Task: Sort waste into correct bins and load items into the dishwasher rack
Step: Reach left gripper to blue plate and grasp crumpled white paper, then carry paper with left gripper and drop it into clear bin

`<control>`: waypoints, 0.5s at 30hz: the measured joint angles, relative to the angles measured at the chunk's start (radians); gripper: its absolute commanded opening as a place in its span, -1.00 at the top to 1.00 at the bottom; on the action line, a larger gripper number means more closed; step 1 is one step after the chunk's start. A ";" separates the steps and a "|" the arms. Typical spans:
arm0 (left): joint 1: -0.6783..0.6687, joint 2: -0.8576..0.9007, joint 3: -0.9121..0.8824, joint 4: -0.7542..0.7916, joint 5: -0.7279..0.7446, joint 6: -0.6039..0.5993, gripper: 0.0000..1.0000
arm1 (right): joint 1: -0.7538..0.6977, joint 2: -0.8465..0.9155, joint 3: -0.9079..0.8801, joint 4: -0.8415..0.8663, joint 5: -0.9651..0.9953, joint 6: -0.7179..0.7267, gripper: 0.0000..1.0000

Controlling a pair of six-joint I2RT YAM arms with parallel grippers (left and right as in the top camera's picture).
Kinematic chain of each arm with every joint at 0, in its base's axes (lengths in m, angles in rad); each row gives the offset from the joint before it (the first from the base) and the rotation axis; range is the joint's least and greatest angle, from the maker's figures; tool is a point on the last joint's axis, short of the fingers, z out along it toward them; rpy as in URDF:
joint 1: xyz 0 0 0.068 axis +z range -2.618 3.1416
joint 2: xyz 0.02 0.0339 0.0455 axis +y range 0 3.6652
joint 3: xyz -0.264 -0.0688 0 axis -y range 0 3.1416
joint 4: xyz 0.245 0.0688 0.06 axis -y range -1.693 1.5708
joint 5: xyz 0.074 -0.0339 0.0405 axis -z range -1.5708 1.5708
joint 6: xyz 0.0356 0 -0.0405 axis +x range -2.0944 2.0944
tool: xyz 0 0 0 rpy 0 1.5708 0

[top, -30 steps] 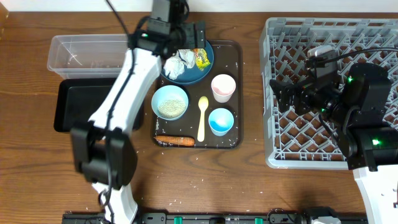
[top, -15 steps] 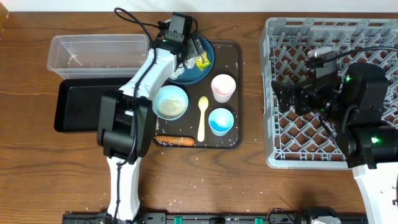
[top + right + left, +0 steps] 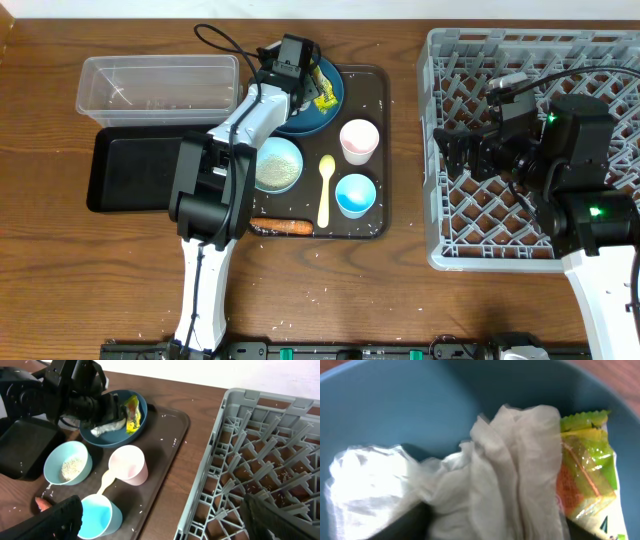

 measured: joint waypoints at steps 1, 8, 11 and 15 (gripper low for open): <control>0.000 0.001 0.000 -0.003 0.000 -0.003 0.42 | 0.000 0.002 0.000 0.000 0.000 0.000 -0.98; -0.006 0.003 0.000 -0.007 0.009 -0.002 0.88 | 0.000 0.007 0.000 0.000 0.000 0.000 -0.98; -0.005 0.001 0.000 -0.007 0.037 -0.003 0.88 | 0.000 0.007 0.000 0.001 0.000 0.000 -0.99; -0.005 -0.030 0.000 -0.038 0.076 -0.003 0.88 | 0.000 0.007 0.000 0.001 0.000 0.000 -0.98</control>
